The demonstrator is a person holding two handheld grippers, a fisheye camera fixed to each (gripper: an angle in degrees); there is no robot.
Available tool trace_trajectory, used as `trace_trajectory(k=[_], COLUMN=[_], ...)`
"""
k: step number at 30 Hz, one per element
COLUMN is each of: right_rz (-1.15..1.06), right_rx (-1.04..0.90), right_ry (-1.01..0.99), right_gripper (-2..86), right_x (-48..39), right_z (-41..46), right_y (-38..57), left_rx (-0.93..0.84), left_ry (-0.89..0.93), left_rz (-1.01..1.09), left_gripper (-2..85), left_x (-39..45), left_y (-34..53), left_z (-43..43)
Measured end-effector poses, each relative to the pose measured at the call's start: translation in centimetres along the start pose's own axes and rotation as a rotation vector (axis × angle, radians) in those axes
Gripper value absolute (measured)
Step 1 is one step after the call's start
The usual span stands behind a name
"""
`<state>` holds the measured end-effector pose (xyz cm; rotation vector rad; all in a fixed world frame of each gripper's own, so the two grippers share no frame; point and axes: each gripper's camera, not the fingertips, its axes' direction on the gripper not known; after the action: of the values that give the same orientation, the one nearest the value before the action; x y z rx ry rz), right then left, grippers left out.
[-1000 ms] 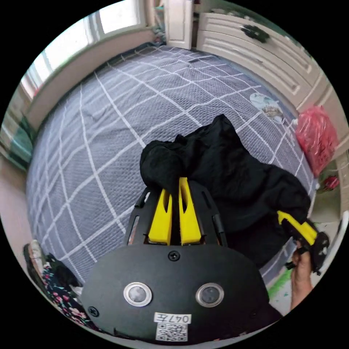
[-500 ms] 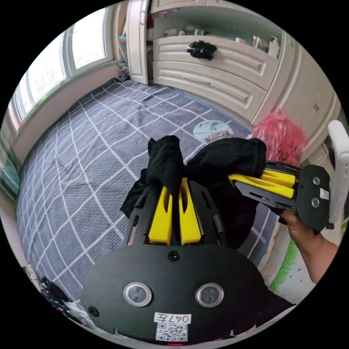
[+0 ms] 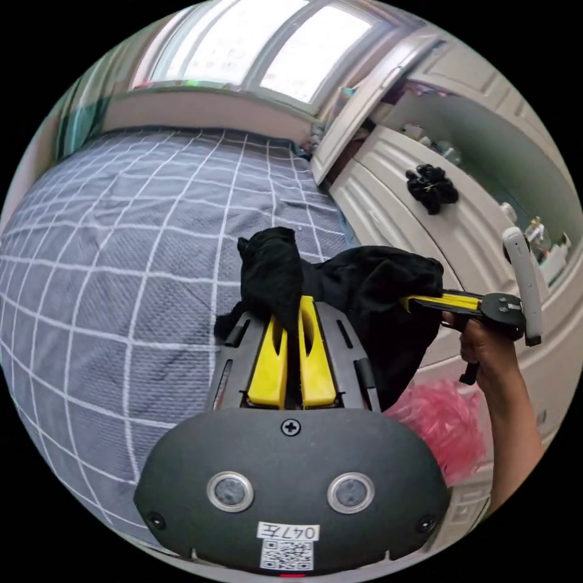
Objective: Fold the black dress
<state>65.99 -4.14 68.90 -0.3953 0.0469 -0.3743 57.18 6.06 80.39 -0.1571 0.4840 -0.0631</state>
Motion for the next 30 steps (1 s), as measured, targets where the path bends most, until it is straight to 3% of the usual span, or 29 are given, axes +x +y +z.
trace_trajectory(k=[5, 9, 11, 16, 20, 23, 26, 30], right_rz=[-0.032, 0.045, 0.116, 0.248, 0.195, 0.138, 0.098, 0.121], right_rx=[-0.119, -0.167, -0.175, 0.023, 0.182, 0.153, 0.075, -0.004], right_ry=[0.057, 0.074, 0.095, 0.16, -0.024, -0.098, -0.12, -0.194], right_gripper=[2.8, 8.3, 12.0, 11.0, 3.1, 1.4, 1.1, 1.0], right_x=[5.3, 7.5, 9.0, 11.6, 9.8, 7.1, 6.2, 7.2], right_z=[8.8, 13.7, 15.0, 10.8, 6.7, 7.5, 10.2, 13.7], right_y=[-0.5, 0.5, 1.3, 4.3, 7.0, 8.4, 9.3, 10.3], left_rx=[-0.084, -0.158, -0.159, -0.092, 0.022, 0.158, 0.037, -0.187], left_ry=[-0.102, -0.056, -0.034, -0.053, -0.092, 0.049, 0.162, 0.056], left_rz=[-0.136, -0.159, -0.184, -0.152, -0.095, 0.252, 0.497, 0.641], left_gripper=[4.0, 19.8, 22.7, 24.9, 21.4, 10.4, 3.8, -0.2], left_x=[0.6, -0.5, -0.9, -0.7, 0.0, 5.1, 11.1, 15.8], left_y=[3.8, 5.9, 6.3, 6.3, 7.2, 6.0, 2.0, -0.8], left_z=[7.5, 10.5, 10.8, 7.9, 1.8, -0.4, 4.3, 14.0])
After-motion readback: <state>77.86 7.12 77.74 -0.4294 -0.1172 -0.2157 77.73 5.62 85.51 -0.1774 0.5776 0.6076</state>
